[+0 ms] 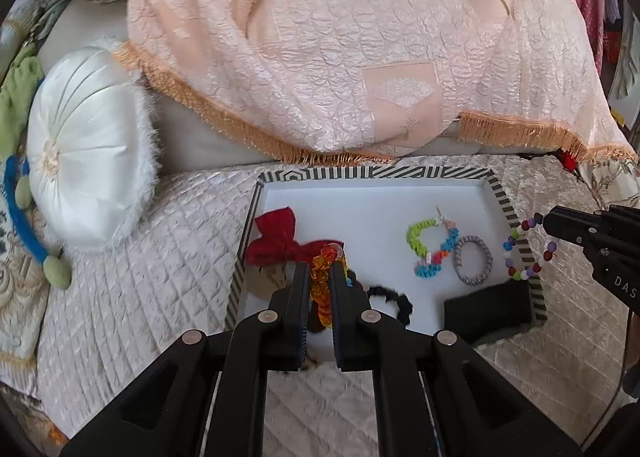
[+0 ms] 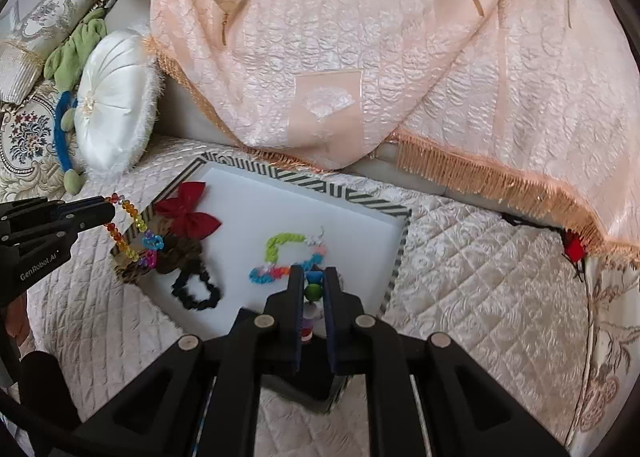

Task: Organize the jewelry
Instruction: 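Carry both bracelets into the striped tray and open both tools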

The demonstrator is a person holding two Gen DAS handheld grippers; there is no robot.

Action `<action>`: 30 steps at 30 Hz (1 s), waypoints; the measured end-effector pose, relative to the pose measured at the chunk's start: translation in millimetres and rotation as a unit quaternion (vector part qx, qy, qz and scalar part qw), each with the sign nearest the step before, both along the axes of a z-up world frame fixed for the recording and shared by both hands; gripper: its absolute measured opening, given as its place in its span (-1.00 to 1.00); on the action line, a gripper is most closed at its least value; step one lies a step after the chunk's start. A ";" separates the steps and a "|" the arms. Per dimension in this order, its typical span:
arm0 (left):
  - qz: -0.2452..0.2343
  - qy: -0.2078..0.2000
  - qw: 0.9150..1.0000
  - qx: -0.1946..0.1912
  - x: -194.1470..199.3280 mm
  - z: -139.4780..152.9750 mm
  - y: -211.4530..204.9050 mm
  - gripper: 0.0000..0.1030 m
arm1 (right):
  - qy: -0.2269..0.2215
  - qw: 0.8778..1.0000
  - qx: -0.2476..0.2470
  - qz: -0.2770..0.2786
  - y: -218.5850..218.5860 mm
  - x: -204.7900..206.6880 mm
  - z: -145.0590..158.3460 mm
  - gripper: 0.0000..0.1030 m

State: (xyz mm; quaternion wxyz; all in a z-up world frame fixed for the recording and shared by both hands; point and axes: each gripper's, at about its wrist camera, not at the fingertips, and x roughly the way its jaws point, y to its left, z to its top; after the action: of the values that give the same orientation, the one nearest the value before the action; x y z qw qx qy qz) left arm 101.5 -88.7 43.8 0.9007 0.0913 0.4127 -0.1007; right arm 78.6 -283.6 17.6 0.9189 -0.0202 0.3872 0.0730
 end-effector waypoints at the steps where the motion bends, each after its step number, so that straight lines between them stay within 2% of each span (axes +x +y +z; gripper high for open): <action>1: 0.000 0.001 1.000 0.000 4.2 -1.5 -2.1 -0.97 | 0.001 1.000 -0.001 0.000 -0.9 5.5 -1.0 -0.82; 6: -0.010 0.016 0.999 -0.029 33.5 -6.6 -12.9 -0.97 | -0.002 1.000 0.005 0.003 -4.2 29.3 -2.4 -0.82; 11: -0.025 0.036 0.997 -0.057 62.9 -15.3 -29.6 -0.97 | -0.005 0.999 0.047 0.008 -11.5 56.5 -5.9 -0.82; 17: -0.035 0.059 0.994 -0.089 89.4 -35.7 -40.0 -0.97 | 0.004 0.998 0.059 0.002 -15.6 89.1 -33.6 -0.82; 24: 0.001 0.077 0.996 -0.052 114.8 -71.2 -34.2 -0.97 | 0.029 0.997 0.016 -0.064 -39.1 111.4 -70.8 -0.82; 30: 0.024 0.078 0.996 -0.035 121.6 -87.3 -27.3 -0.97 | 0.031 0.996 -0.004 -0.079 -43.9 121.3 -83.9 -0.81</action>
State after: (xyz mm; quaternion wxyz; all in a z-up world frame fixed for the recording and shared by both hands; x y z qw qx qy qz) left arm 223.1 -116.0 -43.5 0.8706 0.0414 0.4798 -0.1003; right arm 199.9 -327.4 -66.3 0.9094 0.0091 0.4157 -0.0005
